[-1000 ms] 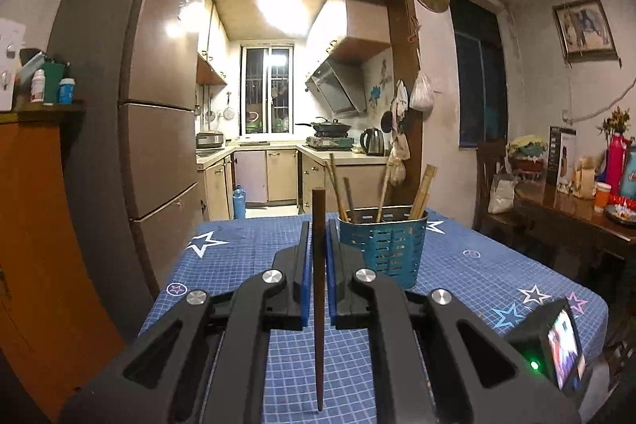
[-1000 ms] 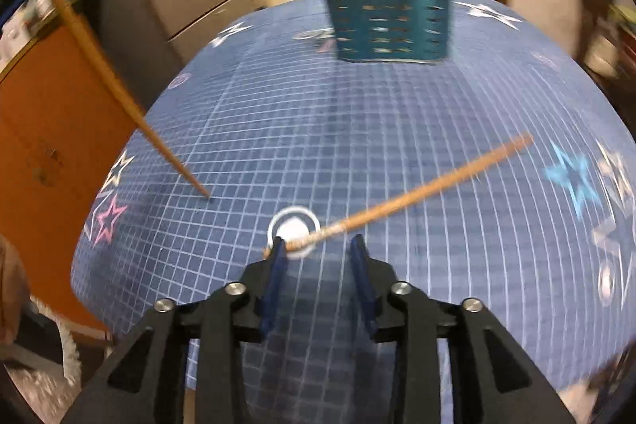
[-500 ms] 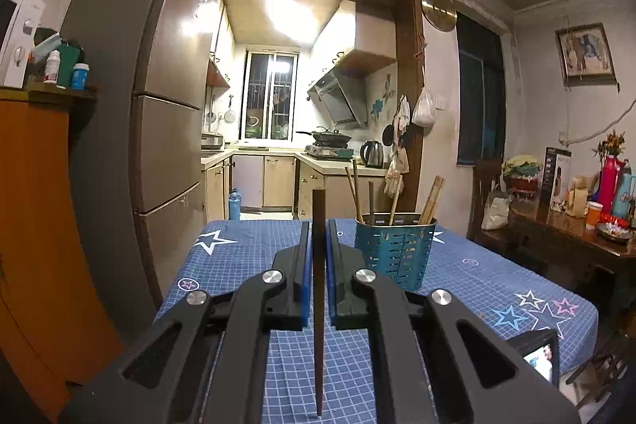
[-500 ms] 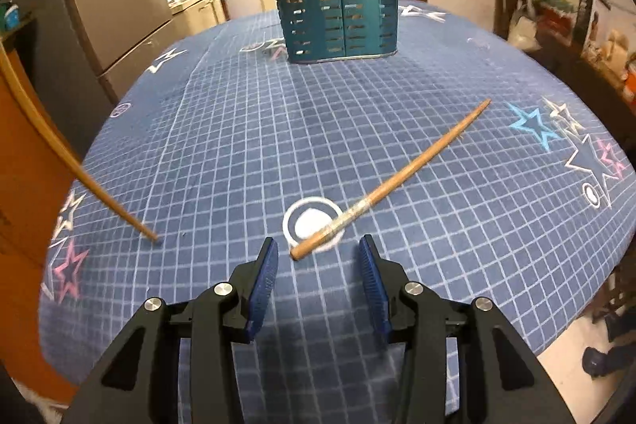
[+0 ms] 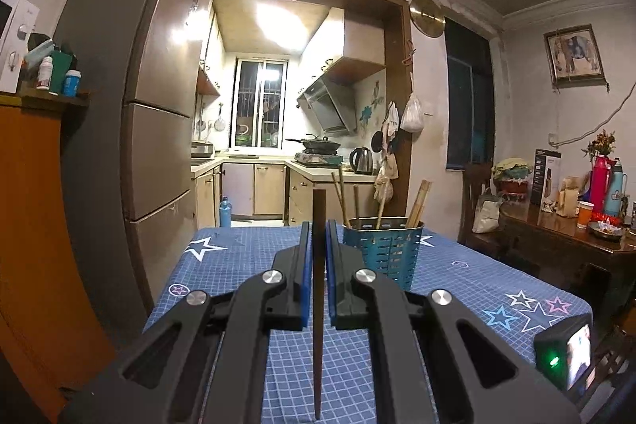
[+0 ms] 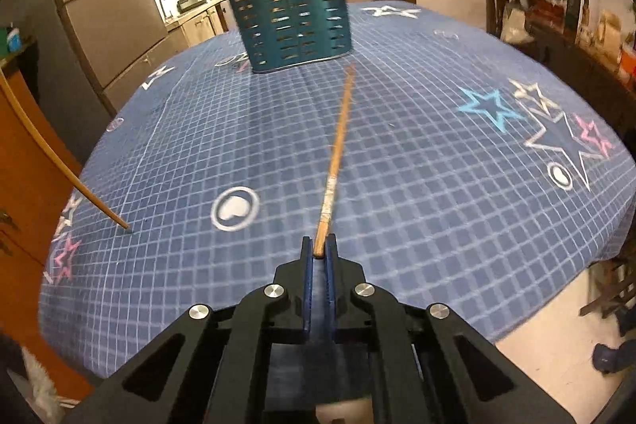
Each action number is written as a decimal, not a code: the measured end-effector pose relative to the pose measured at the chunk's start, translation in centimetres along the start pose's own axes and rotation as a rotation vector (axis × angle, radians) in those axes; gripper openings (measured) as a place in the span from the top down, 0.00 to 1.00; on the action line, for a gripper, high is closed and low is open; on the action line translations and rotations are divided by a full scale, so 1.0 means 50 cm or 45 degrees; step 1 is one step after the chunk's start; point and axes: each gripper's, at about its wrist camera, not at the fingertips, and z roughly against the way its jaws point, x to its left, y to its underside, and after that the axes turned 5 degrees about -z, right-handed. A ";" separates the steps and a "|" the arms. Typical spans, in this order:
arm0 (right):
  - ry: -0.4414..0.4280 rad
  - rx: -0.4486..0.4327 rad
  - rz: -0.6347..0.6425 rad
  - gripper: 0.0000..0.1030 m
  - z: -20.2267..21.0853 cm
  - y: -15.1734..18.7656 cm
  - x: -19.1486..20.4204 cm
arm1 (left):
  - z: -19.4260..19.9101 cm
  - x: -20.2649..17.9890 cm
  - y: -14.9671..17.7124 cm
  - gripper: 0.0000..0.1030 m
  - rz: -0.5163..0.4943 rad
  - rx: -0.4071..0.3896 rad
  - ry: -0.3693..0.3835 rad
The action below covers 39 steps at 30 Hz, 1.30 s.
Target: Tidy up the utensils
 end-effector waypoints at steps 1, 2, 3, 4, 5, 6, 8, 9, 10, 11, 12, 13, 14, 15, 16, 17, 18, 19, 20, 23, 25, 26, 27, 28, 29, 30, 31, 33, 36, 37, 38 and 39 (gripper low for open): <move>-0.005 -0.003 -0.017 0.93 0.008 -0.004 -0.019 | 0.000 -0.005 -0.001 0.95 0.000 0.002 0.009; -0.025 -0.001 -0.031 0.93 0.016 -0.006 -0.036 | 0.001 -0.012 -0.003 0.95 -0.005 0.002 0.017; -0.038 -0.001 -0.035 0.93 0.016 -0.009 -0.044 | 0.002 -0.016 -0.003 0.95 -0.014 0.001 0.019; -0.049 -0.009 -0.033 0.93 0.025 -0.011 -0.056 | 0.003 -0.024 -0.004 0.95 -0.026 -0.003 0.022; -0.065 -0.025 -0.013 0.93 0.036 -0.013 -0.067 | 0.003 -0.031 -0.006 0.95 -0.036 -0.006 0.025; -0.070 -0.042 0.014 0.93 0.046 -0.015 -0.074 | 0.003 -0.034 -0.007 0.95 -0.041 -0.007 0.026; -0.086 -0.078 0.069 0.93 0.069 -0.014 -0.087 | 0.002 -0.044 -0.009 0.95 -0.050 -0.008 0.030; -0.095 -0.093 0.094 0.93 0.080 -0.013 -0.095 | 0.001 -0.049 -0.010 0.95 -0.049 -0.004 0.033; -0.104 -0.108 0.116 0.93 0.090 -0.011 -0.103 | -0.001 -0.056 -0.011 0.95 -0.046 0.002 0.037; -0.107 -0.120 0.127 0.93 0.095 -0.014 -0.108 | -0.002 -0.059 -0.011 0.95 -0.046 0.008 0.040; -0.112 -0.139 0.140 0.93 0.101 -0.018 -0.114 | -0.003 -0.065 -0.012 0.95 -0.048 0.013 0.041; -0.120 -0.166 0.158 0.93 0.112 -0.021 -0.125 | -0.004 -0.069 -0.013 0.95 -0.050 0.016 0.041; -0.121 -0.187 0.168 0.93 0.115 -0.025 -0.131 | -0.007 -0.078 -0.015 0.95 -0.056 0.022 0.041; -0.122 -0.215 0.182 0.93 0.121 -0.029 -0.138 | -0.008 -0.085 -0.014 0.95 -0.059 0.025 0.040; -0.127 -0.239 0.194 0.93 0.128 -0.032 -0.148 | -0.009 -0.091 -0.014 0.95 -0.061 0.027 0.041; -0.128 -0.267 0.206 0.93 0.134 -0.036 -0.161 | -0.011 -0.101 -0.016 0.95 -0.061 0.031 0.045; -0.131 -0.289 0.211 0.93 0.136 -0.040 -0.177 | -0.013 -0.109 -0.017 0.95 -0.062 0.033 0.050; -0.135 -0.295 0.209 0.94 0.138 -0.042 -0.187 | -0.016 -0.116 -0.019 0.95 -0.066 0.036 0.054; -0.143 -0.305 0.201 0.94 0.139 -0.048 -0.200 | -0.020 -0.130 -0.021 0.95 -0.078 0.037 0.057; -0.178 -0.356 0.183 0.94 0.149 -0.074 -0.233 | -0.024 -0.159 -0.026 0.95 -0.105 0.033 0.065; -0.204 -0.392 0.181 0.94 0.162 -0.092 -0.247 | -0.027 -0.178 -0.032 0.95 -0.118 0.027 0.072; -0.222 -0.412 0.181 0.94 0.169 -0.104 -0.254 | -0.029 -0.185 -0.034 0.95 -0.123 0.024 0.073; -0.237 -0.429 0.179 0.94 0.174 -0.116 -0.259 | -0.030 -0.193 -0.037 0.95 -0.129 0.020 0.075; -0.261 -0.446 0.174 0.94 0.180 -0.130 -0.266 | -0.032 -0.196 -0.038 0.95 -0.131 0.018 0.079; -0.277 -0.455 0.170 0.94 0.184 -0.138 -0.269 | -0.035 -0.201 -0.042 0.95 -0.135 0.017 0.085; -0.295 -0.466 0.166 0.94 0.188 -0.148 -0.273 | -0.039 -0.206 -0.044 0.95 -0.139 0.019 0.091; -0.318 -0.476 0.163 0.94 0.192 -0.161 -0.276 | -0.044 -0.209 -0.045 0.95 -0.139 0.023 0.100; -0.347 -0.486 0.158 0.95 0.197 -0.178 -0.278 | -0.053 -0.211 -0.048 0.95 -0.135 0.037 0.110; -0.403 -0.480 0.178 0.95 0.198 -0.207 -0.272 | -0.063 -0.209 -0.049 0.95 -0.127 0.058 0.114; -0.400 -0.476 0.190 0.96 0.196 -0.212 -0.267 | -0.066 -0.206 -0.049 0.95 -0.124 0.065 0.113; -0.399 -0.482 0.201 0.99 0.192 -0.221 -0.263 | -0.068 -0.204 -0.049 0.95 -0.120 0.069 0.112; -0.406 -0.475 0.206 0.99 0.190 -0.225 -0.257 | -0.068 -0.201 -0.048 0.95 -0.114 0.073 0.112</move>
